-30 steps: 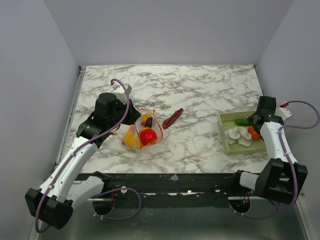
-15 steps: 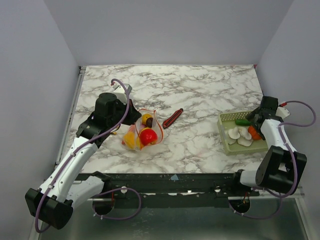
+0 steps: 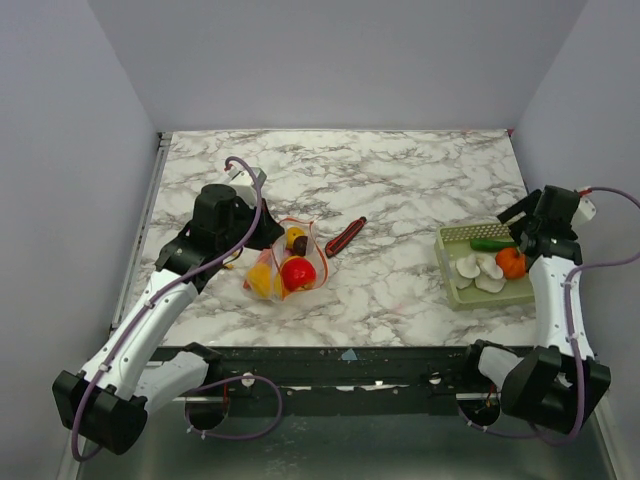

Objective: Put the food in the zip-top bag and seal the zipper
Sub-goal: Pick up the fake vegetable from the bin.

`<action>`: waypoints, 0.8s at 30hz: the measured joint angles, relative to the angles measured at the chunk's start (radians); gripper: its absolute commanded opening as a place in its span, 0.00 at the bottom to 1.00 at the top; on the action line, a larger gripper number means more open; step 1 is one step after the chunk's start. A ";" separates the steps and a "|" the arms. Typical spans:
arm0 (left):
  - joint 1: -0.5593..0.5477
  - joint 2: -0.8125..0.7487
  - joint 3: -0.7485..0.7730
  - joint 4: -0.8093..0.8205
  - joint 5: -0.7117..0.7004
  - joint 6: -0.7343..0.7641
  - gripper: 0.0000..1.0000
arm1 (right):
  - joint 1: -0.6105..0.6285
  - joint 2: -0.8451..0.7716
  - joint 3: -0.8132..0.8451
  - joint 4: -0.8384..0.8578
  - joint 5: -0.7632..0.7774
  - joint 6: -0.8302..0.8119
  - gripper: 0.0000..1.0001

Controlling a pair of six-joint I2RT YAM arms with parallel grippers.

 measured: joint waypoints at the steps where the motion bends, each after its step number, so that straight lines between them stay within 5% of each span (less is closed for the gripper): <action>1: 0.000 0.000 0.000 0.000 0.000 0.000 0.00 | 0.000 -0.012 0.011 0.005 -0.036 0.000 0.74; 3: 0.000 0.000 0.000 0.000 0.000 0.000 0.00 | 0.000 0.000 0.023 0.029 -0.137 0.010 0.58; 7: 0.000 0.000 0.001 0.000 0.004 0.000 0.00 | 0.000 0.135 0.018 0.075 -0.317 0.065 0.47; 24: 0.004 0.000 0.002 0.000 0.019 -0.004 0.00 | 0.000 0.377 -0.074 0.206 -0.258 0.229 0.52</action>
